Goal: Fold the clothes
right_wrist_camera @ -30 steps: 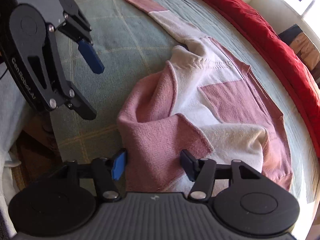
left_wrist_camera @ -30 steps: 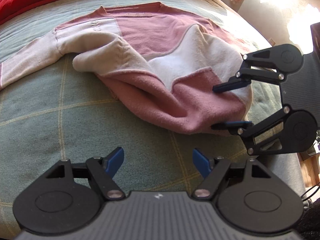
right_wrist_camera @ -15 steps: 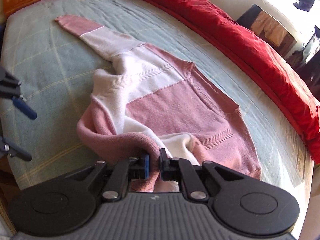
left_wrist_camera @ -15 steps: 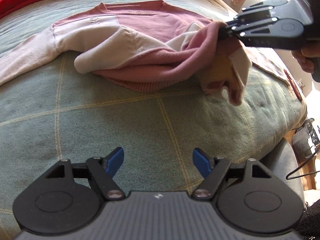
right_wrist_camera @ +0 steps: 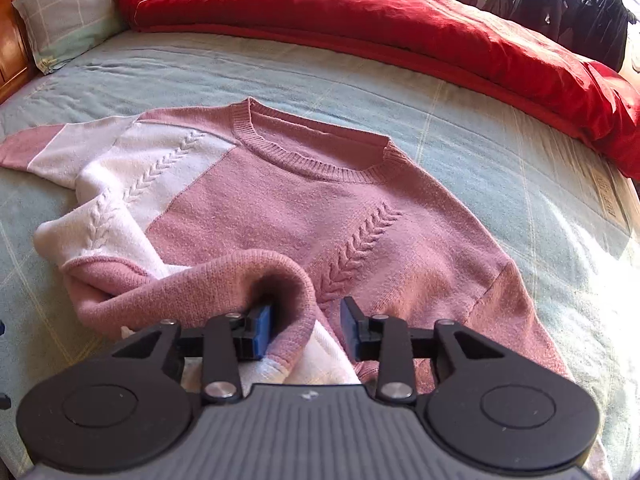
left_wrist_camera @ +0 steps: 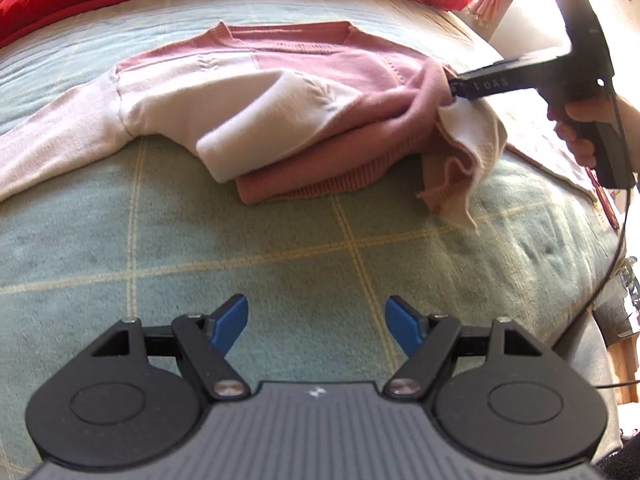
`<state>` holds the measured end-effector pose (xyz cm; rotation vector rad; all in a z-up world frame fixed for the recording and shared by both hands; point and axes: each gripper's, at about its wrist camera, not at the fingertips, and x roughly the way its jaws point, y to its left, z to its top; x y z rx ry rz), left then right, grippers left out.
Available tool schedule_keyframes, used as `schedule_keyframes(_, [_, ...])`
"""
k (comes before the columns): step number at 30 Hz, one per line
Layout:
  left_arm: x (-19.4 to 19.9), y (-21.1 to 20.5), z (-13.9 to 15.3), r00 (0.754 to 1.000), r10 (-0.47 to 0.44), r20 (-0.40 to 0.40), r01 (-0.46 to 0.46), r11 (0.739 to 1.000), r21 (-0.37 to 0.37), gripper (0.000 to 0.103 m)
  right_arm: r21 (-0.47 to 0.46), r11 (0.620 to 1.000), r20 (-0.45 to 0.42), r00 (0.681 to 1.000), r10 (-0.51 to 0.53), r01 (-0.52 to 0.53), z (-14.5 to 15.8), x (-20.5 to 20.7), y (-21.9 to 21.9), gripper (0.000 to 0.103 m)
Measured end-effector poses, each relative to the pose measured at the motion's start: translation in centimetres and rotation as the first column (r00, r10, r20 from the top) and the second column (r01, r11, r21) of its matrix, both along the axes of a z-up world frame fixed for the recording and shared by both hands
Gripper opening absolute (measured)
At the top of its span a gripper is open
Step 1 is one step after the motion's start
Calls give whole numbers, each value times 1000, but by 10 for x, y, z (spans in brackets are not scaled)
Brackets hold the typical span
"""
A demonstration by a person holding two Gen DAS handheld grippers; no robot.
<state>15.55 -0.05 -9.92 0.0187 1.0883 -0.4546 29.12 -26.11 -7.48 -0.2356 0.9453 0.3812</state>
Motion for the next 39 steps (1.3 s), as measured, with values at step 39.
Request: schedule_keyframes(39, [86, 20, -5, 998, 1, 56, 5, 995, -98, 35, -68, 998, -217, 976, 1, -16, -13, -101, 33, 28])
